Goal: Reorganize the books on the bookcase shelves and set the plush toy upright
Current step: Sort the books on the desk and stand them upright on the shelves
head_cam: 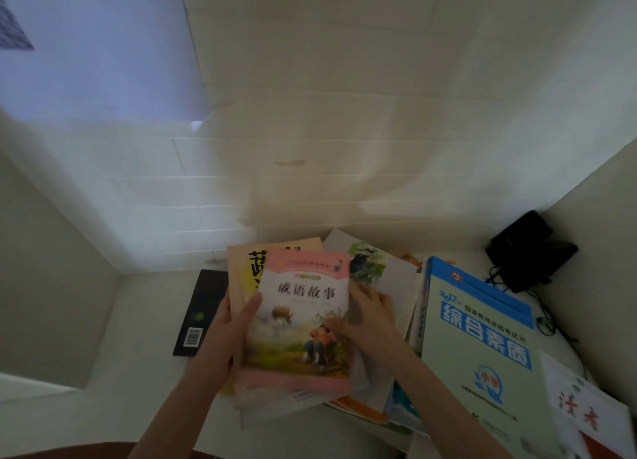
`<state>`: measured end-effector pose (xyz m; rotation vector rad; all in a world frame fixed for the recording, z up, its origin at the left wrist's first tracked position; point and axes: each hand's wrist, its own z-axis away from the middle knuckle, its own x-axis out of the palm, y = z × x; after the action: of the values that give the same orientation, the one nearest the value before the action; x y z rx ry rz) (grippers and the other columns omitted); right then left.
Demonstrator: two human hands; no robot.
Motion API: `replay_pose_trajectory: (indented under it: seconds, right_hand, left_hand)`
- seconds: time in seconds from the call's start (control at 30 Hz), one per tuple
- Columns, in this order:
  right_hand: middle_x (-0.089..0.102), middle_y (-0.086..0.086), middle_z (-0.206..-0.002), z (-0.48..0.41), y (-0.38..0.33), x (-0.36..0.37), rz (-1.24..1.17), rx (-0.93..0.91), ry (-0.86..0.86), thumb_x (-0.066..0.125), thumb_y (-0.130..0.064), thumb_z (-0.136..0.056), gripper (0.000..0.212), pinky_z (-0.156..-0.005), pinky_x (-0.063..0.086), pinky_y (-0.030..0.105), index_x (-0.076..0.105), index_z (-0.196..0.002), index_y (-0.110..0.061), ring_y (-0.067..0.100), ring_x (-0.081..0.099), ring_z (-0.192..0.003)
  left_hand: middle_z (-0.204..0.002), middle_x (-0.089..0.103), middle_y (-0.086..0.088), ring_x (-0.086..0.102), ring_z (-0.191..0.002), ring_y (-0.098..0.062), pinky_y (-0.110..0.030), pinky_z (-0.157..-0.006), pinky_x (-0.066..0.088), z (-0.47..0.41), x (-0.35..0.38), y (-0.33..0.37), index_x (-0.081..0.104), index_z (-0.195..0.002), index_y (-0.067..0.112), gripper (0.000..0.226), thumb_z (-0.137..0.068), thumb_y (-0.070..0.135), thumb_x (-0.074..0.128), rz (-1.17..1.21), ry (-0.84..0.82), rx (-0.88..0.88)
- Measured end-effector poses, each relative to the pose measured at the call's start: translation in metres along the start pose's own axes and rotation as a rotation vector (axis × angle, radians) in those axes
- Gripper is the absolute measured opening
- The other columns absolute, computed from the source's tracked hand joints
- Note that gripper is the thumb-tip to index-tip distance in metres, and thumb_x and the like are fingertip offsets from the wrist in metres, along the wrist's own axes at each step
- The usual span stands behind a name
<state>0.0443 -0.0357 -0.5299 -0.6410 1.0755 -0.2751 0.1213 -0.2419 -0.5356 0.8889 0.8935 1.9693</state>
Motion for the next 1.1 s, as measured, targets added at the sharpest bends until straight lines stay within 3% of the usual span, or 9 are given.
replay_pose_trajectory:
  seconds: [0.13,0.27,0.4,0.47,0.57,0.67,0.8,0.97,1.1]
  right_hand:
    - [0.021,-0.008,-0.15,-0.013,-0.006,0.006,0.026,-0.14,-0.129,0.073,-0.045,-0.076,0.101,-0.114,0.021,0.042,0.004,-0.15,-0.036,0.02,0.015,-0.14]
    - [0.042,0.001,-0.146,-0.006,-0.013,-0.008,-0.637,0.104,-0.214,0.08,-0.039,-0.07,0.115,-0.103,0.044,0.04,0.002,-0.152,-0.021,0.02,0.049,-0.127]
    - [0.068,0.005,-0.117,0.015,-0.025,-0.032,-0.826,-0.039,-0.171,0.078,-0.031,-0.07,0.07,-0.084,0.057,0.034,0.049,-0.132,-0.016,0.021,0.068,-0.102]
    - [0.071,0.001,-0.109,0.023,-0.038,-0.051,-0.883,-0.165,-0.083,0.074,-0.019,-0.075,0.053,-0.076,0.058,0.031,0.053,-0.124,-0.017,0.021,0.069,-0.098]
    - [0.071,-0.006,-0.108,0.025,-0.037,-0.064,-0.867,-0.264,0.04,0.07,-0.015,-0.078,0.05,-0.075,0.058,0.03,0.049,-0.122,-0.022,0.016,0.068,-0.1]
    - [0.062,0.001,-0.121,0.024,-0.016,-0.049,-0.77,-0.249,0.044,0.072,-0.02,-0.082,0.061,-0.08,0.056,0.029,0.034,-0.129,-0.022,0.014,0.062,-0.111]
    - [0.051,0.001,-0.12,0.022,0.003,-0.021,-0.646,-0.224,0.045,0.07,-0.006,-0.082,0.062,-0.079,0.052,0.016,0.024,-0.118,-0.029,-0.002,0.058,-0.109]
    - [0.042,-0.015,-0.131,0.014,-0.001,-0.013,-0.542,-0.294,0.206,0.059,0.004,-0.088,0.076,-0.09,0.054,0.029,0.011,-0.132,-0.035,-0.002,0.053,-0.118]
    - [0.04,-0.047,-0.125,0.015,-0.011,-0.017,-0.546,-0.325,0.249,0.065,-0.017,-0.087,0.095,-0.087,0.055,0.03,-0.002,-0.129,-0.069,0.001,0.059,-0.112]
  left_hand:
    - [-0.101,0.07,-0.009,0.072,-0.075,-0.021,-0.029,-0.053,0.057,0.004,0.004,-0.002,0.054,-0.116,0.018,0.038,-0.082,0.005,0.066,0.0,0.029,0.096]
    - [-0.11,0.068,-0.012,0.07,-0.091,-0.029,-0.038,-0.064,0.059,0.023,0.007,0.007,0.054,-0.122,0.02,0.045,-0.082,0.0,0.062,0.103,0.005,0.222]
    - [-0.1,0.071,-0.004,0.071,-0.084,-0.025,-0.036,-0.06,0.059,0.045,0.025,0.042,0.053,-0.115,0.021,0.051,-0.07,-0.003,0.059,0.176,-0.059,0.384]
    - [-0.098,0.07,0.002,0.07,-0.086,-0.021,-0.033,-0.061,0.058,0.05,0.035,0.062,0.049,-0.115,0.024,0.053,-0.07,-0.003,0.057,0.146,-0.116,0.507]
    - [-0.107,0.066,0.011,0.065,-0.102,-0.012,-0.025,-0.075,0.056,0.044,0.04,0.074,0.04,-0.119,0.036,0.056,-0.077,0.005,0.062,-0.076,-0.199,0.64]
    - [-0.112,0.063,0.013,0.061,-0.108,-0.007,-0.023,-0.08,0.055,0.026,0.04,0.047,0.033,-0.127,0.039,0.069,-0.077,0.02,0.077,-0.243,-0.232,0.544]
    - [-0.118,0.053,0.008,0.058,-0.098,0.013,-0.01,-0.072,0.051,0.013,0.044,0.019,0.028,-0.117,0.041,0.073,-0.075,0.0,0.071,-0.261,-0.133,0.498]
    - [-0.129,0.047,-0.002,0.054,-0.116,-0.014,-0.023,-0.08,0.056,0.004,0.043,0.019,0.015,-0.133,0.041,0.087,-0.078,-0.001,0.068,-0.238,-0.059,0.544]
    - [-0.136,0.046,-0.004,0.063,-0.108,-0.014,-0.027,-0.075,0.057,0.007,0.051,0.03,-0.005,-0.132,0.065,0.108,-0.08,0.0,0.065,-0.139,-0.038,0.625]
